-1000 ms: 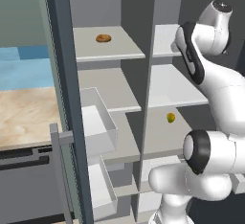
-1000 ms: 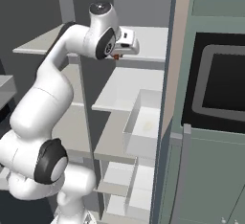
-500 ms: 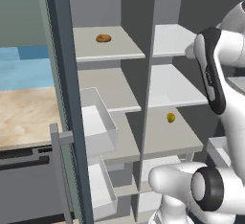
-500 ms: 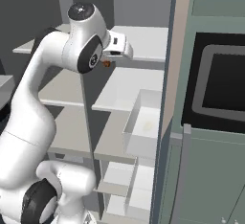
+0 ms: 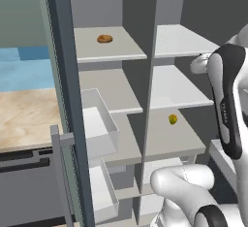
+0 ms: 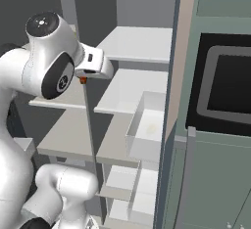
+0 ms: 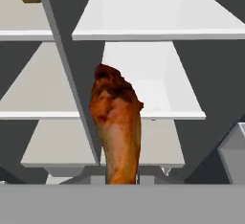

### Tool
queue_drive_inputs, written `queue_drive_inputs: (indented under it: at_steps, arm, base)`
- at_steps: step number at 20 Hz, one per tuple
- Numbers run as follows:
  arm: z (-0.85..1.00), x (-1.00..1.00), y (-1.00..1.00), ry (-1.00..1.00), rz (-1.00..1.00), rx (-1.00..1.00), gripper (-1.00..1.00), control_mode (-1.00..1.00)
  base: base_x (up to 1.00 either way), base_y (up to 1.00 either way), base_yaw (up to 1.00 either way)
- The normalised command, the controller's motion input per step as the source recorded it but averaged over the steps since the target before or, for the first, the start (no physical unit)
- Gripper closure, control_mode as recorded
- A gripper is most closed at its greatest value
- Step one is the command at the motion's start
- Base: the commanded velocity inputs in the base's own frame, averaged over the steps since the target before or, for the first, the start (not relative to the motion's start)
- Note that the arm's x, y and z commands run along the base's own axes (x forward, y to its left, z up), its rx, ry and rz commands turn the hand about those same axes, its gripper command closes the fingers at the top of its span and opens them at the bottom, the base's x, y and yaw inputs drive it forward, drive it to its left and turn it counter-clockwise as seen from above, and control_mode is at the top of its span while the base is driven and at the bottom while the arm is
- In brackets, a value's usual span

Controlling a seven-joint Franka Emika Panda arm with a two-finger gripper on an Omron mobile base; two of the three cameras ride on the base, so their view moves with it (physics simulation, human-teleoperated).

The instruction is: There's a chicken drumstick in the fridge that needs to be moved to the freezer for freezing. Pick up the chicken drumstick from the fridge, place it on any shelf in the freezer, and close the fridge and freezer doors when done.

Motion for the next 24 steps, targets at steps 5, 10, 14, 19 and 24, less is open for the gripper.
queue_drive_inputs:
  at_steps: [5,10,14,19,24]
  arm:
    - [0.00,-0.63,0.78,0.00,0.03,0.03,1.00,-1.00]
    - [-0.04,-0.29,0.76,0.00,0.06,0.00,1.00,-1.00]
    - [-0.07,-0.03,0.80,0.03,0.08,0.00,1.00,-1.00]
    - [-0.06,0.00,0.77,0.05,0.09,0.00,1.00,-1.00]
    - [-0.23,0.00,0.50,0.10,0.10,0.03,1.00,-1.00]
  base:
    - [0.00,0.00,0.00]
    - [0.00,0.00,0.00]
    - [0.00,0.00,0.00]
    - [0.00,0.00,0.00]
    - [0.00,0.00,0.00]
